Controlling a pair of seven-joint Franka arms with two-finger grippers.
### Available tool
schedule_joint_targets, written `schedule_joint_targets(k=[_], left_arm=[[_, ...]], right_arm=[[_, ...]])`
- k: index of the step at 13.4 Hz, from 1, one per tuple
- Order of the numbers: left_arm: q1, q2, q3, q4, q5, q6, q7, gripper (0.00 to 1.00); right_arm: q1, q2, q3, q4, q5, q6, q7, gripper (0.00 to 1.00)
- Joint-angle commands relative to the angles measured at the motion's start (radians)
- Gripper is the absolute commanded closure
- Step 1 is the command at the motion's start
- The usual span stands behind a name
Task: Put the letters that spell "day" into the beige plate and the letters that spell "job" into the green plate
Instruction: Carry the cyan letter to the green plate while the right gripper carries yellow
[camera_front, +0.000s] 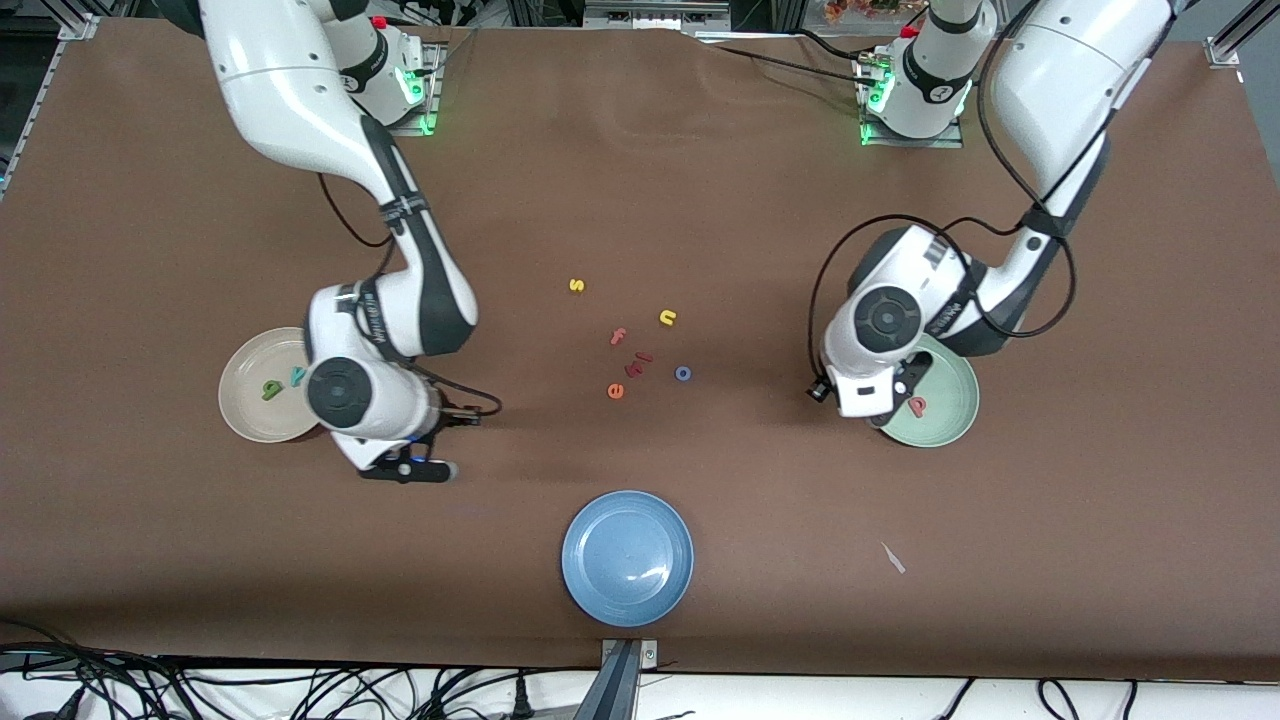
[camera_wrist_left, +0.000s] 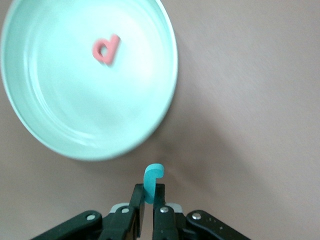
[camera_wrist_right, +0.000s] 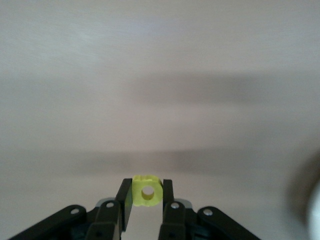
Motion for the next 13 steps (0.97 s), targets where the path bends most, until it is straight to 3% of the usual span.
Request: schedule_joint_targets(k=[1,7,12,13], left_arm=[[0.086,-0.04,-0.011,-0.024,0.016,-0.042,0.143,1.0],[0.182,-0.019,-0.015,-0.087,0.013,-0.016,0.277,1.0],[0.198,0.046,-0.014,-0.087,0.018,0.021,0.279,1.0],[0.199,0.059,-0.014,-0.088,0.019,0.041,0.279,1.0]], right_arm=[[0.005,-0.151,-0.067,-0.207,-0.002,0.016,-0.183,0.97],[0.001,-0.212,-0.187,-0.465,-0.001,0.231,-0.4,0.97],[-0.052,-0.195,-0.206,-0.47,-0.001,0.225,-0.438,0.97],[-0.072,-0.188,-0.204,-0.47,0.002,0.225,-0.447,0.9]])
